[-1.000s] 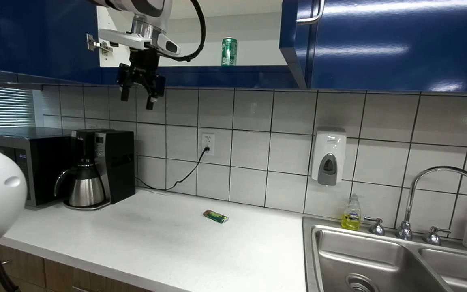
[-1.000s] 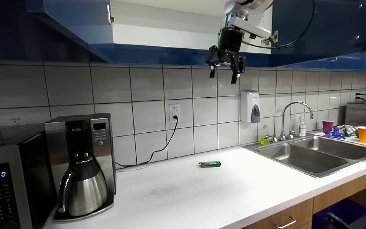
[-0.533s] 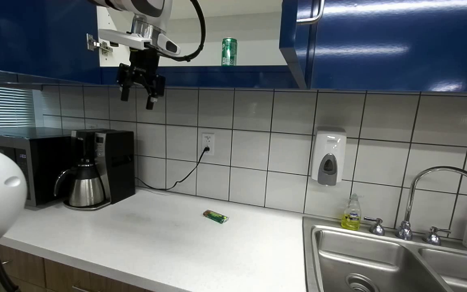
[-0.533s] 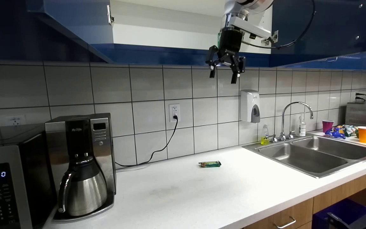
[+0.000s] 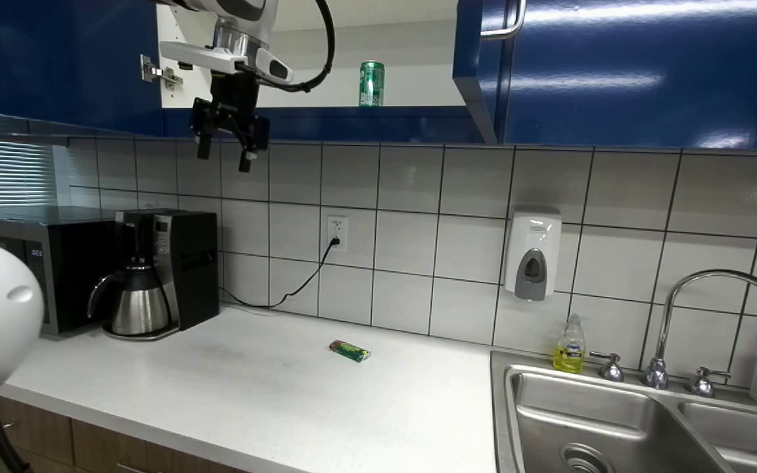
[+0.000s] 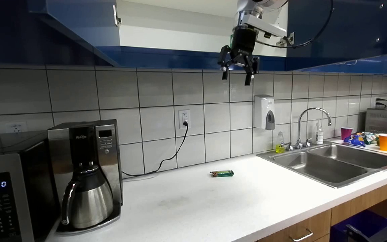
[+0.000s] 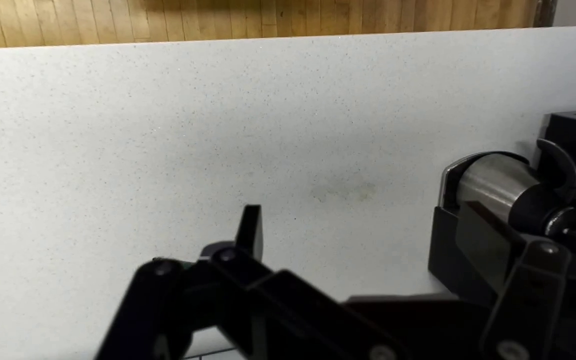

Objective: Remove the can from the cupboard

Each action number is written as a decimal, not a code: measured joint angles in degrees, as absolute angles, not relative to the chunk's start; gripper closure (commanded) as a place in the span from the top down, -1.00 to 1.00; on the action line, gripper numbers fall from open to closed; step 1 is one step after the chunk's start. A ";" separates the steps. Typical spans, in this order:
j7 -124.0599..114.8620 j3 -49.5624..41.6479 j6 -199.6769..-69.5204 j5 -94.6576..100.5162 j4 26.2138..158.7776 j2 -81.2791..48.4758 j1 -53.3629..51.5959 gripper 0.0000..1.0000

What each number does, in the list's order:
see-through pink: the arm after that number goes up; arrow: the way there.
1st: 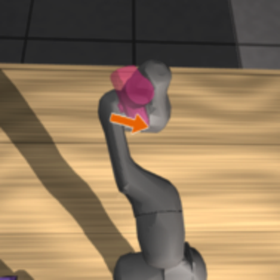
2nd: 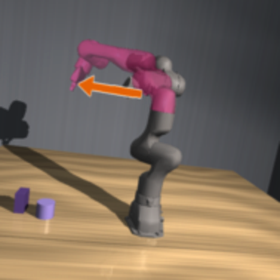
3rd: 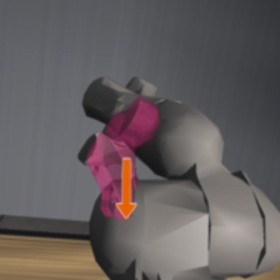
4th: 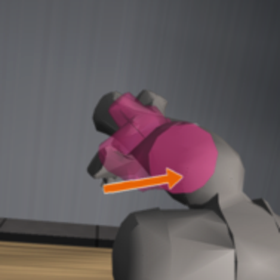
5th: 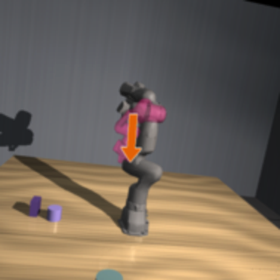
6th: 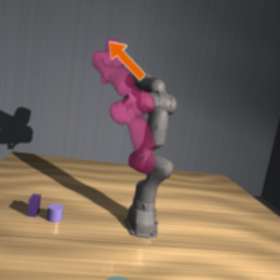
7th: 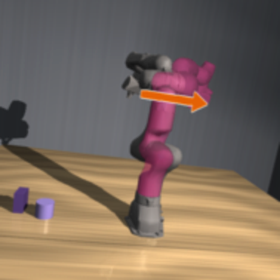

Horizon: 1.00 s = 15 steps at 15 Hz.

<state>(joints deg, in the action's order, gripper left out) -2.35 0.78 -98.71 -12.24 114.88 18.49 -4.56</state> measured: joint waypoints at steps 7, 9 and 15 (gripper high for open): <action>-2.35 0.58 -95.47 -9.26 110.36 18.27 -3.75 1.00; -2.35 0.23 -95.27 -8.52 109.17 18.07 -3.36 1.00; -2.35 -1.31 -95.00 -6.28 105.09 17.68 -1.49 1.00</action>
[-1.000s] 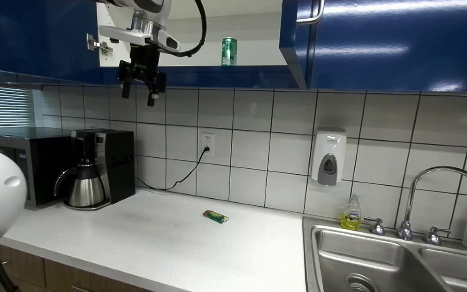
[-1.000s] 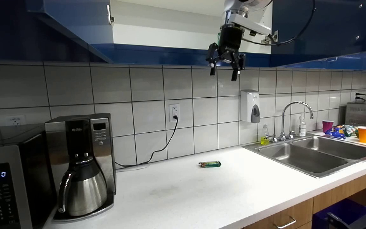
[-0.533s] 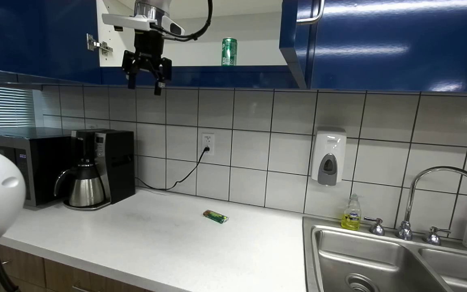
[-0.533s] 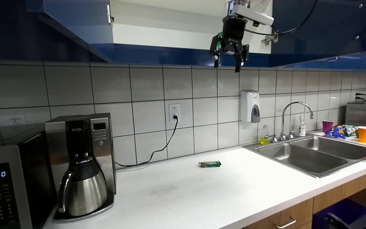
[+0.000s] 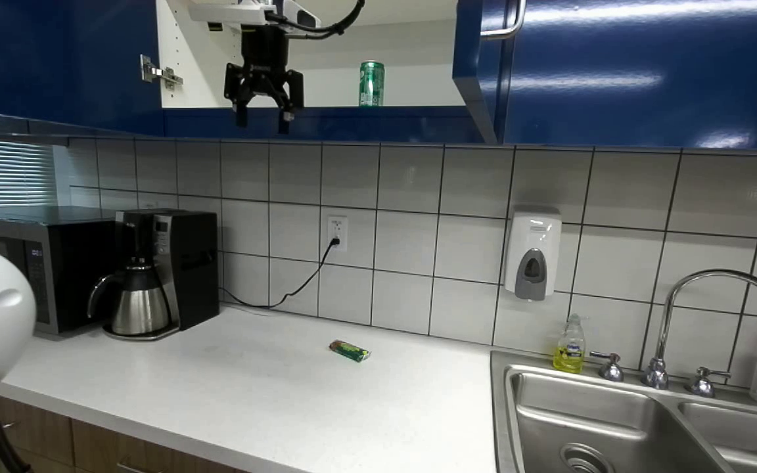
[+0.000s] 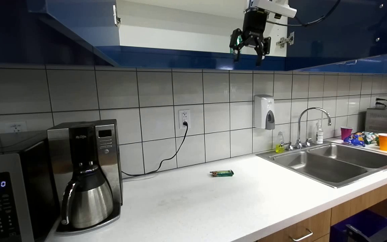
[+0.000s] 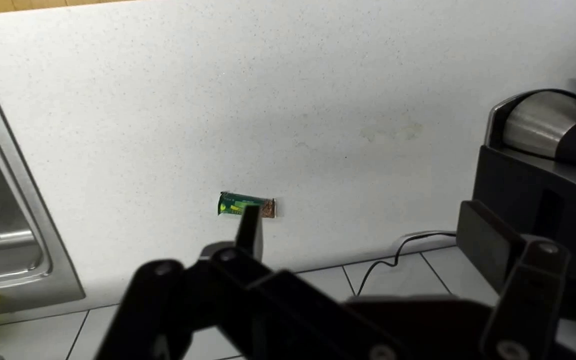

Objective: Remove the can from the cupboard

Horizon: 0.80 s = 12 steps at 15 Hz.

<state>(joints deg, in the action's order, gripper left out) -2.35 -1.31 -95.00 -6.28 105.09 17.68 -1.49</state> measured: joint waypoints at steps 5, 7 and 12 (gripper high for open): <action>-2.35 -2.10 -95.01 -5.57 101.15 16.41 -0.78 1.00; -2.35 -2.21 -95.01 -5.31 99.36 15.56 -0.77 1.00; -2.35 -2.22 -95.01 -4.09 95.06 13.59 -0.68 1.00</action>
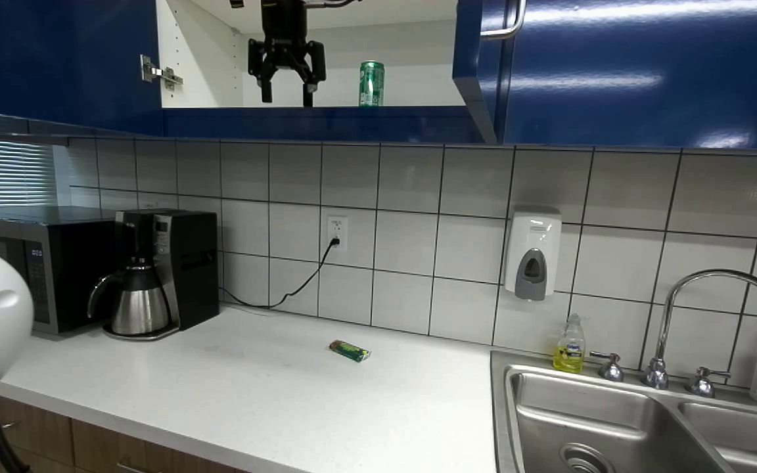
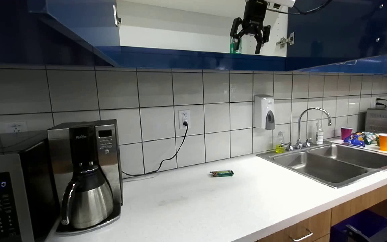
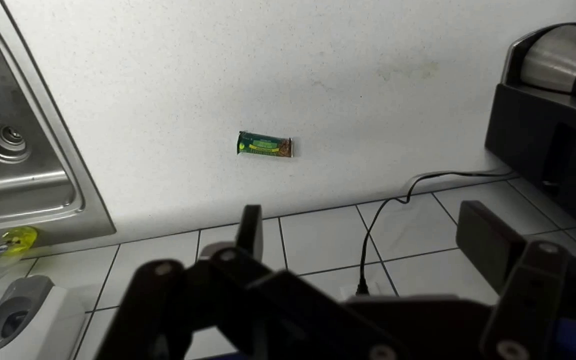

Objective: Remove the can from the cupboard

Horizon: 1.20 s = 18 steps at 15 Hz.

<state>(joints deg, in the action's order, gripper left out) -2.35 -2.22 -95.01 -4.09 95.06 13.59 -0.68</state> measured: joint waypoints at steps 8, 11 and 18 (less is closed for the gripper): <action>-2.35 -2.84 -95.45 -3.06 89.06 11.12 -0.11 1.00; -2.35 -3.17 -96.54 -3.07 87.88 10.17 -0.07 1.00; -2.35 -4.25 -97.97 -3.07 84.77 7.98 0.56 1.00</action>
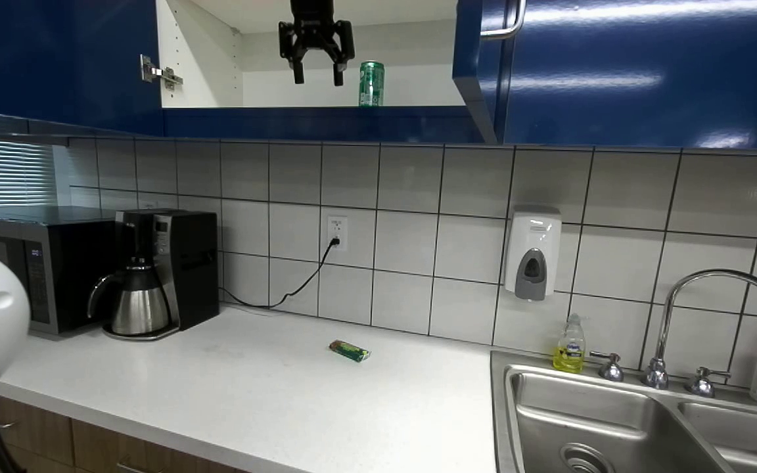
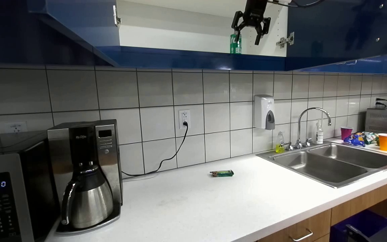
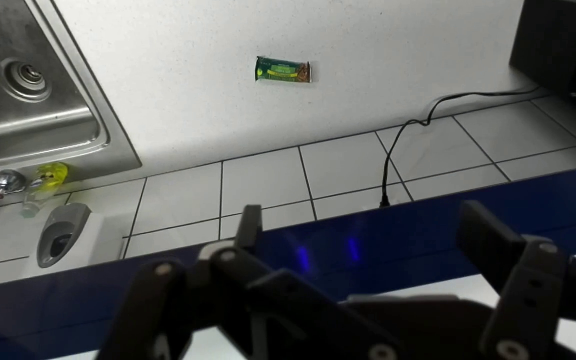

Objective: Remove the can from the cupboard

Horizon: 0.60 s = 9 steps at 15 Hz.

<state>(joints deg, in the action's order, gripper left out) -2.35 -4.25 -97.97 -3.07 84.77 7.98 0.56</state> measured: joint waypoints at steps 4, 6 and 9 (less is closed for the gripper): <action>-2.35 -4.68 -98.48 -3.03 82.37 6.10 1.05 1.00; -2.35 -4.71 -98.83 -3.00 81.01 4.65 1.22 1.00; -2.35 -4.90 -99.74 -2.99 79.09 2.40 1.34 1.00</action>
<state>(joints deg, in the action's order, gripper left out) -2.35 -4.90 -99.74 -2.99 79.09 2.40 1.34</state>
